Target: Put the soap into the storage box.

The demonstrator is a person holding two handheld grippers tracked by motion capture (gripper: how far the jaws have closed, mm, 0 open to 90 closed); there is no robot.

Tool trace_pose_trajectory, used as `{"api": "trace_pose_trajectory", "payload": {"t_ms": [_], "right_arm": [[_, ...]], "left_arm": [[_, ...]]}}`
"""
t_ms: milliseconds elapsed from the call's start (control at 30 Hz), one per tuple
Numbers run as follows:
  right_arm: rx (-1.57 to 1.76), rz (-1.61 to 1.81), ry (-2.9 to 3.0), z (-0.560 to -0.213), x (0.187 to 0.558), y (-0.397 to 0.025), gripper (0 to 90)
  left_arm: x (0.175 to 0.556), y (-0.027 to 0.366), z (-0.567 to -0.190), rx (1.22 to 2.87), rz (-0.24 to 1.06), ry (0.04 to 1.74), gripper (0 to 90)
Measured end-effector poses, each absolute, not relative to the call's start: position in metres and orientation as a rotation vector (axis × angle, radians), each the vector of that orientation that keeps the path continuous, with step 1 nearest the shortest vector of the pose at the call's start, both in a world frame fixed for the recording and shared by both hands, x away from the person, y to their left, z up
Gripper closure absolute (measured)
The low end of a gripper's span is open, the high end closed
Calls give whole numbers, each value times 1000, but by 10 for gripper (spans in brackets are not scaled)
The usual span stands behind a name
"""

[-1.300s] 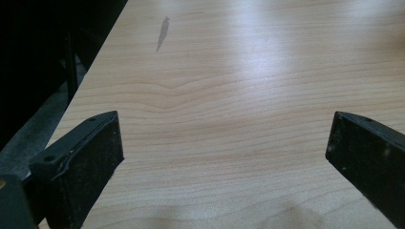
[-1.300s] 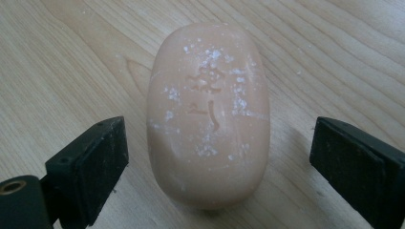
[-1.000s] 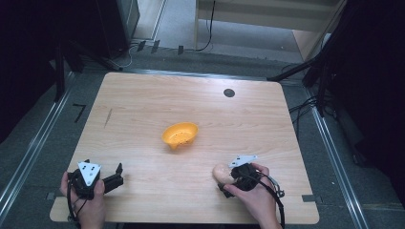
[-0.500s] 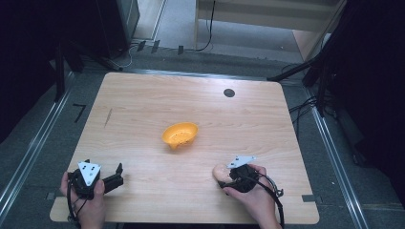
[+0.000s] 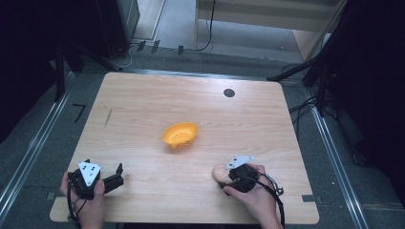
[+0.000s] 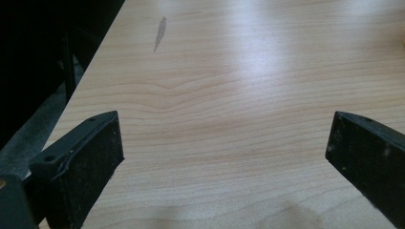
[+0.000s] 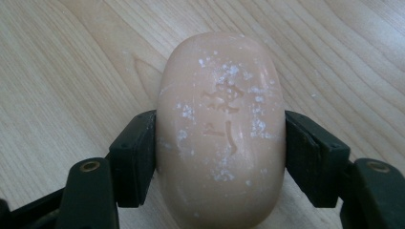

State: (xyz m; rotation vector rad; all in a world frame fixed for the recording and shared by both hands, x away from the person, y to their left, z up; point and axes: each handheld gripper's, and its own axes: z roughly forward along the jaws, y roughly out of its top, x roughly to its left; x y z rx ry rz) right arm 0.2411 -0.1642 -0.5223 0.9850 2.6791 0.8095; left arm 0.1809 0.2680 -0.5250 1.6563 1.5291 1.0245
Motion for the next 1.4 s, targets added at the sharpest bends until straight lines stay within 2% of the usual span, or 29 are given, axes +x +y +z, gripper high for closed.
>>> {"api": "trace_pose_trajectory", "payload": {"t_ms": [1400], "right_arm": [[601, 825, 2790, -468, 285, -154, 338]], "left_arm": [[181, 268, -525, 1658, 1024, 1521, 0]]}}
